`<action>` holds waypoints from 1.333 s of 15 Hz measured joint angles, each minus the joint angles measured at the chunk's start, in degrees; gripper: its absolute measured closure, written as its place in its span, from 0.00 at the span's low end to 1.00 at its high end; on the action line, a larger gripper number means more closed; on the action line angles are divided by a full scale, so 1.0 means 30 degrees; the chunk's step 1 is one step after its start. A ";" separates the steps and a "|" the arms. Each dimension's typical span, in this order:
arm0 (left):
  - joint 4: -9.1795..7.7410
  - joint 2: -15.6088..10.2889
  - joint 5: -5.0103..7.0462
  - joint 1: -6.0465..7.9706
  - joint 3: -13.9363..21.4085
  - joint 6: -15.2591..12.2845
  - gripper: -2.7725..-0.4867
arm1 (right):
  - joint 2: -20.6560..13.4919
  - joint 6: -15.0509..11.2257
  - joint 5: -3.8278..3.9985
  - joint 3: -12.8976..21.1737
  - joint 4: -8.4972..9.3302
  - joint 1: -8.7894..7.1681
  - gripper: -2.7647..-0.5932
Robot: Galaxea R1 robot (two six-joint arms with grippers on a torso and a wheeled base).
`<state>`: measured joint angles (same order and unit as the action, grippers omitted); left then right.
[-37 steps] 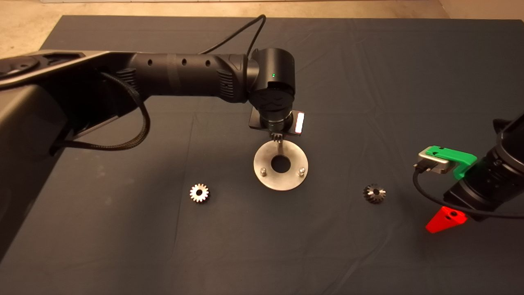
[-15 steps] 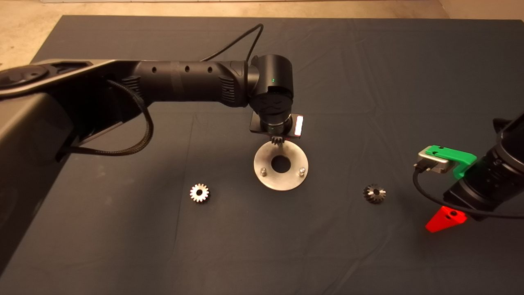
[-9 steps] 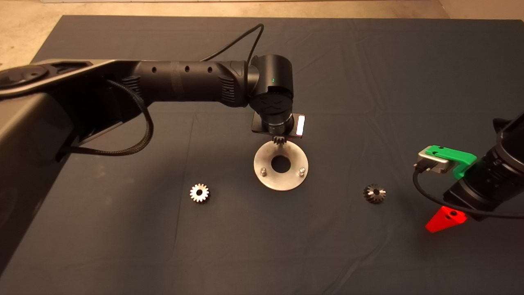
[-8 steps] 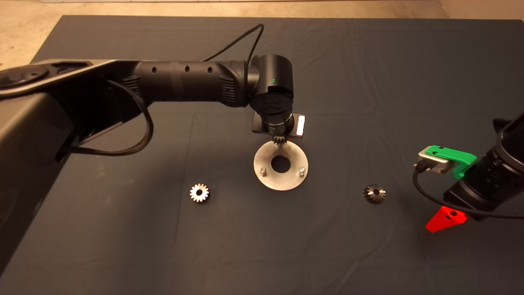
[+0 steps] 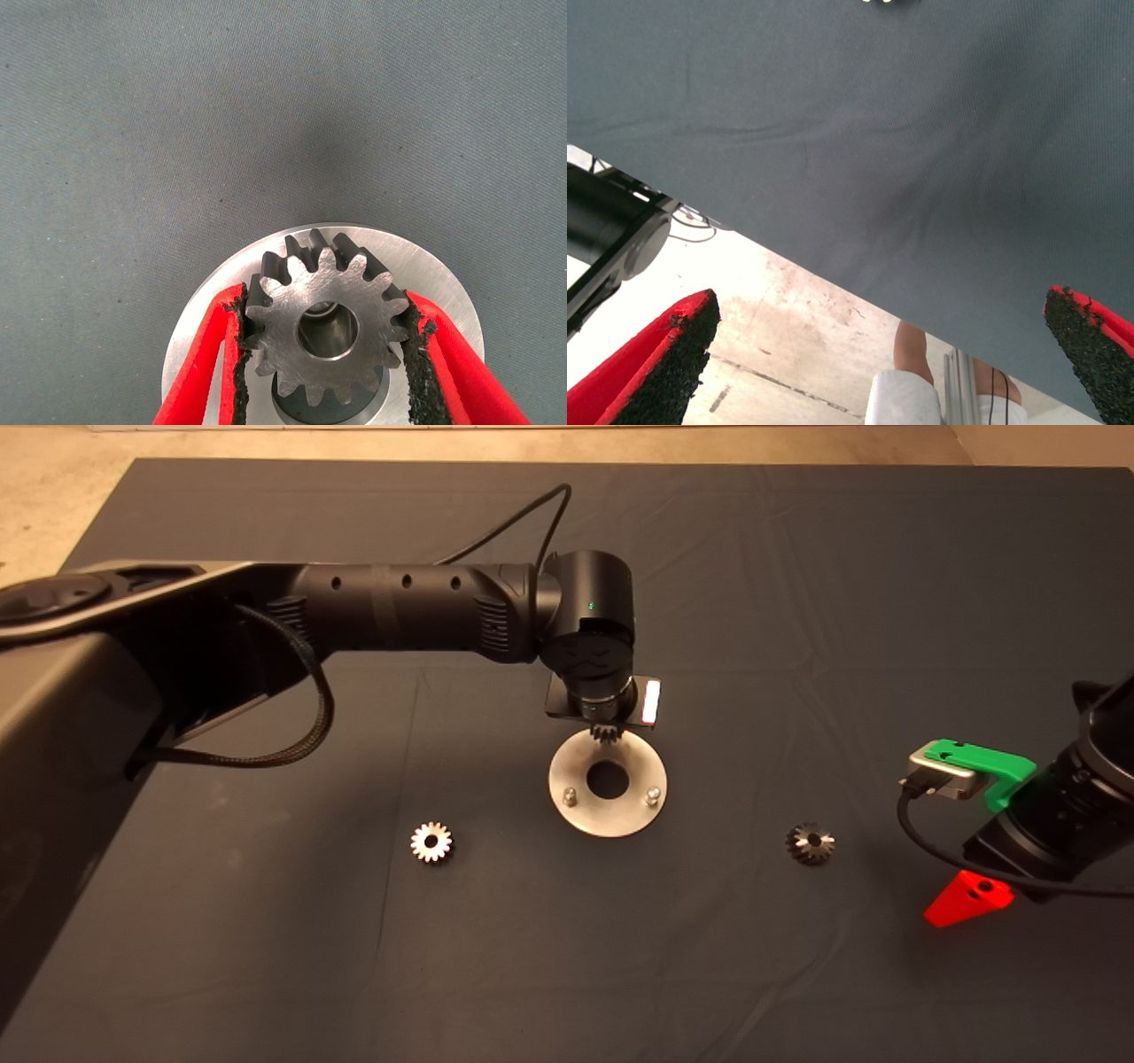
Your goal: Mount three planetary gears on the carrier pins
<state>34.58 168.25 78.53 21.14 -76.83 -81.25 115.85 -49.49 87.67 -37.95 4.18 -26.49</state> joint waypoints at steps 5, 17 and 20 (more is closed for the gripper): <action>0.0000 0.0000 0.0014 -0.0012 -0.0003 0.0024 0.82 | -0.0065 0.0053 0.0012 0.0000 -0.0016 0.0000 0.02; -0.0008 -0.0004 -0.0004 -0.0012 0.0013 0.0228 0.71 | -0.0102 0.0061 0.0008 0.0000 -0.0024 0.0000 0.02; -0.0008 -0.0012 -0.0012 -0.0012 0.0029 0.0240 0.67 | -0.0108 0.0061 0.0008 0.0000 -0.0024 0.0000 0.02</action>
<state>34.56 168.22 78.50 21.10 -76.74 -80.53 115.52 -49.31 87.70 -37.95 4.11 -26.49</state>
